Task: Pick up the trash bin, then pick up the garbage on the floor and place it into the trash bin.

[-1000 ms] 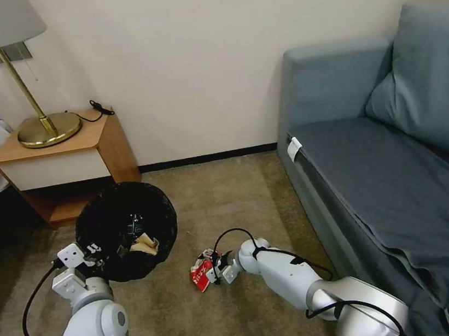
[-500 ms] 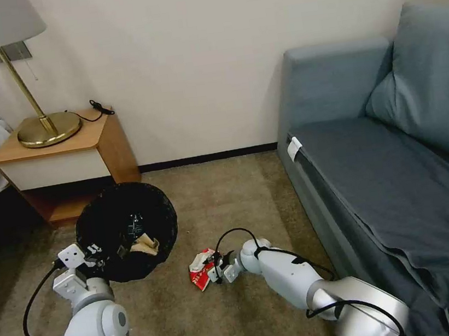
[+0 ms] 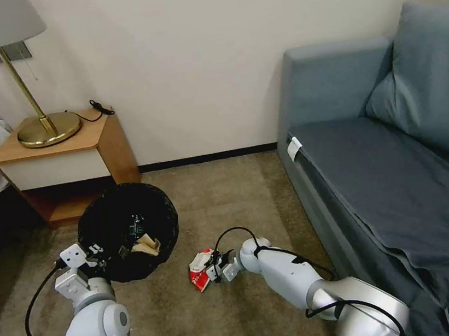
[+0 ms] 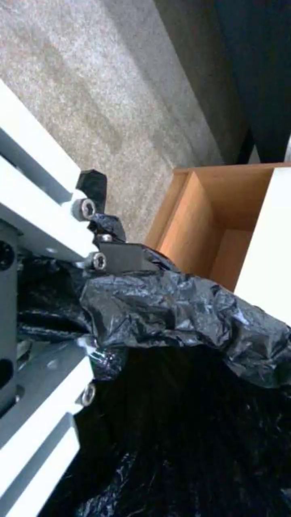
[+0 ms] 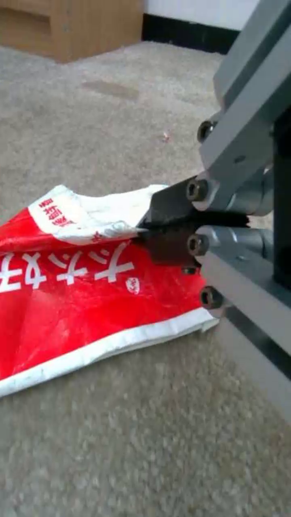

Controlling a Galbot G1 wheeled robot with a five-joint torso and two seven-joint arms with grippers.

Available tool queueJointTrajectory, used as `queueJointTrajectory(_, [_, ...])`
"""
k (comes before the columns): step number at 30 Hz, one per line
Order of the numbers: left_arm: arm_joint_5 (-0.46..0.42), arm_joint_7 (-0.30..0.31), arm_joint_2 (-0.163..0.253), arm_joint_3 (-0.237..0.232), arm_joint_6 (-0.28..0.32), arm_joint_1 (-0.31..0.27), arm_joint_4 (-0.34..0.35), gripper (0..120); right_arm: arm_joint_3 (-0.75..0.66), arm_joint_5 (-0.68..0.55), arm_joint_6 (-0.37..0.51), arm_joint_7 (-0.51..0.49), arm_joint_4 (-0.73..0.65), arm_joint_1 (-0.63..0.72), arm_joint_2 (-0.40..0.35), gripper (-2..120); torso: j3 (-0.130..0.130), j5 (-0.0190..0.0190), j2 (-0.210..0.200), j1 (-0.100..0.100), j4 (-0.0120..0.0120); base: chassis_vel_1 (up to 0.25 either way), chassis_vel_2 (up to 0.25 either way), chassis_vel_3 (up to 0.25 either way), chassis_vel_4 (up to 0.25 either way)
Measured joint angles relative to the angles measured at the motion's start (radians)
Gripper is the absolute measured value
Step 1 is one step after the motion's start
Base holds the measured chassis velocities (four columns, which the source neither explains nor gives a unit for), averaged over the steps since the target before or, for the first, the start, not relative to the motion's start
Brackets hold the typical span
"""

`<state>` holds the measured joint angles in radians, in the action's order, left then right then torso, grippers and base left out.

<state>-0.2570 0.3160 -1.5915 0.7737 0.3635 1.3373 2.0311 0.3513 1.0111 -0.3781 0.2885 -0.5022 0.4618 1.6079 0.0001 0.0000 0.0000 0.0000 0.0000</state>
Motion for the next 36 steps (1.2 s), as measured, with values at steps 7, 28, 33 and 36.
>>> queueJointTrajectory(7, [-0.005,-0.001,0.006,-0.005,0.000,-0.014,-0.008,1,-0.104,-0.042,-0.007,0.007,-0.082,0.036,0.000,0,0.000,0.0001,0.000,0.000,0.0001,0.000,0.000,0.000,0.000])
queueJointTrajectory(28, [-0.037,0.000,0.042,-0.014,0.009,-0.051,-0.038,1,-0.549,-0.704,-0.003,0.029,-0.204,0.034,-0.188,0,0.000,0.0004,0.000,0.000,-0.0002,0.000,0.000,0.000,0.000])
queueJointTrajectory(33, [-0.041,-0.001,0.041,-0.018,0.009,-0.060,-0.053,1,-0.525,-0.922,0.004,-0.026,-0.316,0.033,-0.205,0,0.000,0.0000,0.000,0.000,-0.0001,0.000,0.000,0.000,0.000])
queueJointTrajectory(36, [-0.041,-0.001,0.038,-0.025,0.007,-0.063,-0.065,1,-0.487,-0.989,-0.038,-0.070,-0.381,0.020,-0.206,0,0.000,0.0001,0.000,0.000,0.0000,0.000,0.000,0.000,0.000])
